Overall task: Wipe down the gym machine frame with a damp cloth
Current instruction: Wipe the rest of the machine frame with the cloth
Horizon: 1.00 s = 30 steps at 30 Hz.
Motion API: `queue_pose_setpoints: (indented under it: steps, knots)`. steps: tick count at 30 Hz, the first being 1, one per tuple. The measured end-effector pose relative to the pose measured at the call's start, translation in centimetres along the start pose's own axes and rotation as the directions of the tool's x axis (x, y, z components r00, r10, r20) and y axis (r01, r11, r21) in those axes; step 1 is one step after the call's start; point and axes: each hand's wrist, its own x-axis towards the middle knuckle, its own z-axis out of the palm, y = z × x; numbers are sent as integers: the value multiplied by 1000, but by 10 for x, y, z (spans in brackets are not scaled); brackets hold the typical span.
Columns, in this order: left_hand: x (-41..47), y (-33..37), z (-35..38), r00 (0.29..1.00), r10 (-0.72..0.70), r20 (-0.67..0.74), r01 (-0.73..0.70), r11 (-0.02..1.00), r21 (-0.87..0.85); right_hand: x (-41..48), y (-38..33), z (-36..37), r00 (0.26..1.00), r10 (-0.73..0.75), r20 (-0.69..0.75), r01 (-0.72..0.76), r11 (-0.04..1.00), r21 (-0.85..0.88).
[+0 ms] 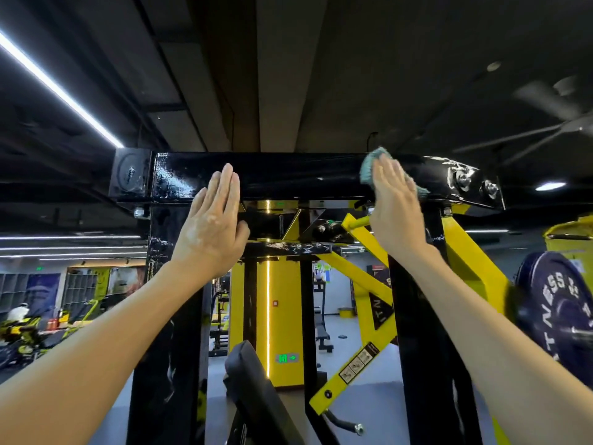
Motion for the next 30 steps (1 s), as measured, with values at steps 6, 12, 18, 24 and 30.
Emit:
queue_pose_setpoints:
  steps: [6, 12, 18, 24, 30]
  knots:
    - [-1, 5, 5, 999, -22, -39, 21, 1000, -17, 1, -30, 16, 993, 96, -76, -93, 995, 36]
    - [-2, 4, 8, 998, -10, -60, 8, 999, -33, -5, -123, 51, 984, -173, -29, 175, 980, 96]
    - [-3, 2, 11, 995, -3, -96, -2, 999, -55, -2, -117, 51, 943, -332, 37, 331, 943, 23]
    - [-1, 4, 9, 994, -10, -109, 2, 997, -77, -8, -29, 13, 1000, -24, -19, 23, 999, -23]
    - [-2, 6, 5, 997, -26, -79, 19, 996, -92, 1, -59, 26, 979, 180, -96, -184, 982, -42]
